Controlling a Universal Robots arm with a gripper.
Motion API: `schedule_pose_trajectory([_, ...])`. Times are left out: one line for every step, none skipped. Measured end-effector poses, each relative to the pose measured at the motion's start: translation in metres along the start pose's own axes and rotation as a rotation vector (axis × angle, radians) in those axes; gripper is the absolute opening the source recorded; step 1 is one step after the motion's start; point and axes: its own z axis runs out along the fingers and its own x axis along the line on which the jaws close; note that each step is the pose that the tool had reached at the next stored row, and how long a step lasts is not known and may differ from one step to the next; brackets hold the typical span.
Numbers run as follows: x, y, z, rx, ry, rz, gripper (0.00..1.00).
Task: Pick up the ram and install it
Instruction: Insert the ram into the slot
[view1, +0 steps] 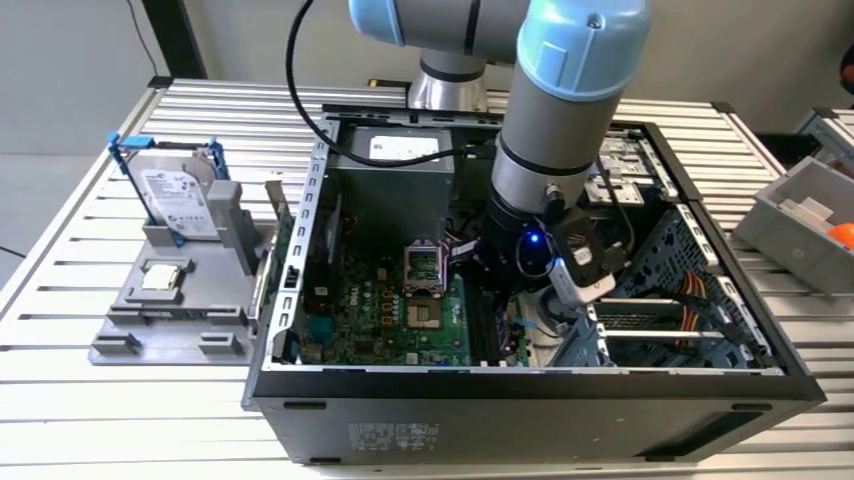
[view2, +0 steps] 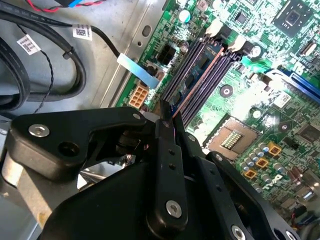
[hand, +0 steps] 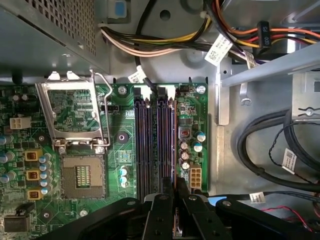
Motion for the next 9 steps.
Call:
schedule_pose_trajectory([0.0, 0.0, 0.0003, 0.0001, 0.0, 0.0, 0.0])
schedule_pose_trajectory([0.0, 0.0, 0.0005, 0.0003, 0.0, 0.0, 0.0])
schedule_pose_trajectory([0.0, 0.0001, 0.0007, 0.0002, 0.0, 0.0, 0.0])
schedule_pose_trajectory([0.0, 0.0001, 0.0007, 0.0002, 0.0, 0.0, 0.0])
schedule_pose_trajectory([0.0001, 0.0001, 0.0007, 0.0002, 0.0, 0.0, 0.0])
schedule_pose_trajectory([0.0001, 0.0, 0.0008, 0.0002, 0.0, 0.0, 0.0])
schedule_pose_trajectory([0.0001, 0.0001, 0.0008, 0.0001, -0.0001, 0.0, 0.0])
schedule_pose_trajectory([0.0001, 0.0001, 0.0008, 0.0001, 0.0, 0.0, 0.0])
schedule_pose_trajectory([0.0001, 0.0001, 0.0008, 0.0001, 0.0, 0.0, 0.0])
